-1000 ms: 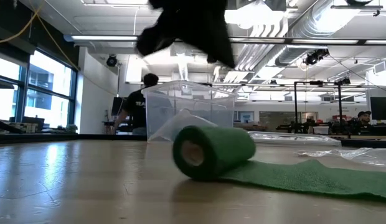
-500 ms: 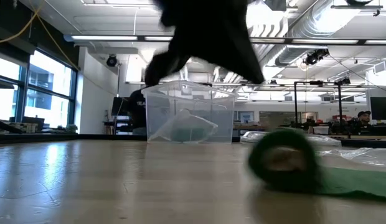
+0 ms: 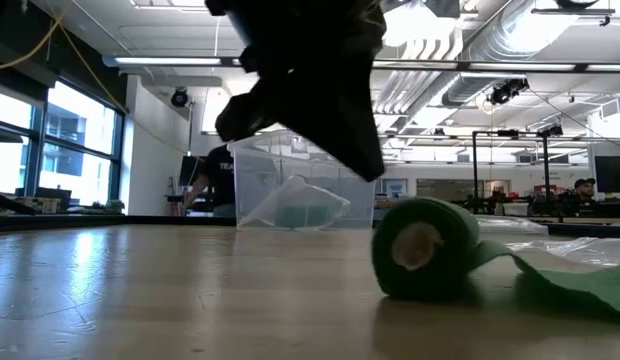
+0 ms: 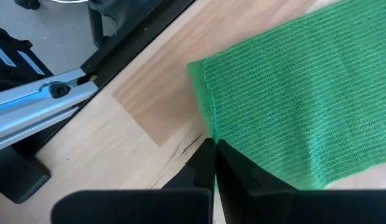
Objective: Roll bandage
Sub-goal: Roll the green bandage
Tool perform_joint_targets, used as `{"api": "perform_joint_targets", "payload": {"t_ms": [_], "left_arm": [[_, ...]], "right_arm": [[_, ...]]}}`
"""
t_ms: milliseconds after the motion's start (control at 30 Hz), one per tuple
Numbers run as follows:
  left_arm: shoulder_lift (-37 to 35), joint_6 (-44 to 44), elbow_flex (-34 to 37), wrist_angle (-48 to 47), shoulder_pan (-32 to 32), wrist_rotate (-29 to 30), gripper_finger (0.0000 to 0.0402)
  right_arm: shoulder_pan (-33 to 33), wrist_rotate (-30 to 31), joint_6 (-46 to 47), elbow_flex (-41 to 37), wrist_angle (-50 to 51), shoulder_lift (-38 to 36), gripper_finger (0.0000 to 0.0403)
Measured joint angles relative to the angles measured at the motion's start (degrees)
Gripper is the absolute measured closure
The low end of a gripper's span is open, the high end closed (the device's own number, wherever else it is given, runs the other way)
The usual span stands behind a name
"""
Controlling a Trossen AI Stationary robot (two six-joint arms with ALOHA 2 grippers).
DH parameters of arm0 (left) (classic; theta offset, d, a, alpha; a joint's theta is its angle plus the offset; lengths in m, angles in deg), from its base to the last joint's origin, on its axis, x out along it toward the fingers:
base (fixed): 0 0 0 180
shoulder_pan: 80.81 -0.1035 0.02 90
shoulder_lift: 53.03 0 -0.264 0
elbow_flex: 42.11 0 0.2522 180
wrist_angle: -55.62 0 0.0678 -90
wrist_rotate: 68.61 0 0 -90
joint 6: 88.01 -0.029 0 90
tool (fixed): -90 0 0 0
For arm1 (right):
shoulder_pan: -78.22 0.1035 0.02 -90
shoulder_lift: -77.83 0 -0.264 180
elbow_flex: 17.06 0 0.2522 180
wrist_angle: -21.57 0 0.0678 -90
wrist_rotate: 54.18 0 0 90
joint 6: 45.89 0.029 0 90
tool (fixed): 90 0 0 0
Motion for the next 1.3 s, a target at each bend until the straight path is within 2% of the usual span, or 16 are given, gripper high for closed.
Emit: {"api": "perform_joint_targets", "payload": {"t_ms": [267, 533, 700, 867, 967, 1033, 1167, 1233, 1300], "left_arm": [[1.85, 0.04, -0.13, 2.87, 0.02, -1.48, 0.0402], [1.99, -0.35, -0.13, 3.06, 0.02, -0.96, 0.0401], [3.56, -0.07, -0.15, 3.21, 0.07, 0.00, 0.0402], [6.21, -0.02, -0.15, 9.35, 0.10, -0.57, 0.0401], [7.93, 0.03, -0.18, 15.19, -0.58, -4.44, 0.0401], [7.97, -1.07, -0.91, 19.25, -0.85, -5.96, 0.0401], [5.10, -8.96, -4.22, 22.51, -0.42, 0.19, 0.0401], [4.63, -11.53, -5.83, 22.15, -0.49, 0.92, 0.0402], [4.94, -12.32, -6.57, 18.59, -0.87, -1.05, 0.0401]], "right_arm": [[2.16, -0.01, 1.84, 5.03, 3.61, -0.59, 0.0403], [4.25, 0.11, 3.76, 11.92, 15.40, -0.59, 0.0403], [4.22, 0.64, 3.85, 13.43, 17.92, -0.59, 0.0403], [4.22, 0.63, 3.43, 13.51, 18.09, -0.59, 0.0403], [4.22, 0.66, 3.44, 13.51, 18.25, -0.57, 0.0403], [4.22, 0.66, 3.57, 13.51, 18.30, -0.57, 0.0403], [4.24, 0.76, 3.47, 13.51, 18.54, -0.57, 0.0403], [4.22, 1.57, 3.44, 13.51, 19.03, -0.57, 0.0403], [4.22, 2.04, 3.44, 13.51, 19.47, -0.57, 0.0403]]}}
